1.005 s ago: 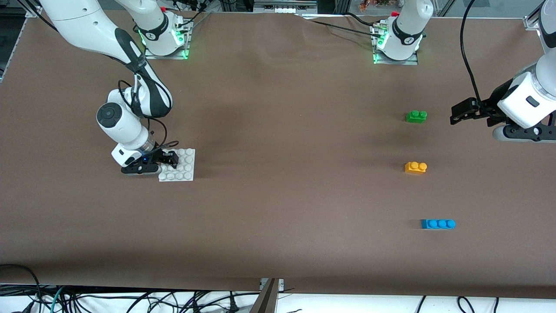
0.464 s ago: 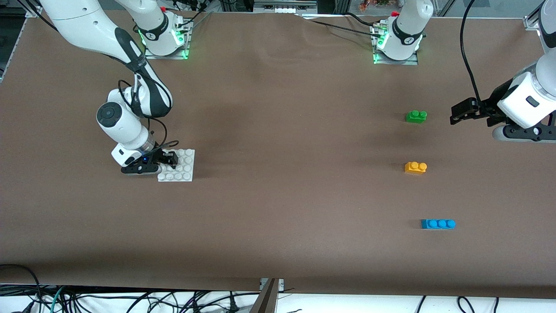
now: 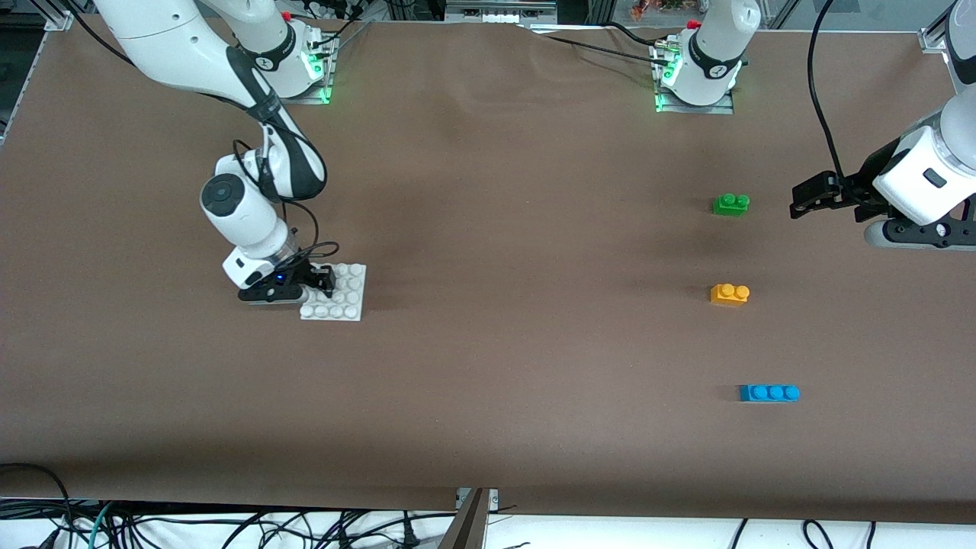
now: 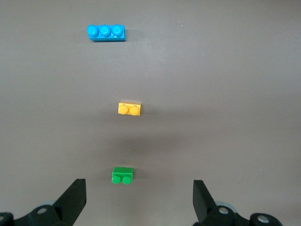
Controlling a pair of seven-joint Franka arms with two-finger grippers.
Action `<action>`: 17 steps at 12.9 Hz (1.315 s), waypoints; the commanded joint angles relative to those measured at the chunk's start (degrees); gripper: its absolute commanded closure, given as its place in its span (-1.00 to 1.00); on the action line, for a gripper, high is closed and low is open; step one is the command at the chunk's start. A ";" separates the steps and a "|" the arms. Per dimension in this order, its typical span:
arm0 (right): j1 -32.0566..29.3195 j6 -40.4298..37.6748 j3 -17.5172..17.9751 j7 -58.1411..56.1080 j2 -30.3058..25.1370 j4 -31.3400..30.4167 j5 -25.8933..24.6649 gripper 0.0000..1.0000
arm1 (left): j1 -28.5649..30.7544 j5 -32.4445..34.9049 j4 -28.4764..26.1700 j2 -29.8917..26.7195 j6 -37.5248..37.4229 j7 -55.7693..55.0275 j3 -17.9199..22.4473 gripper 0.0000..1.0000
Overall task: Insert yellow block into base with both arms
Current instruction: 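Slide the white base plate toward the table middle with the right gripper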
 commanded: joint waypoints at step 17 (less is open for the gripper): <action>25.65 0.73 -0.20 23.55 19.32 25.10 0.45 -0.28 | -0.15 -0.72 1.67 1.01 -0.72 0.28 0.02 -1.00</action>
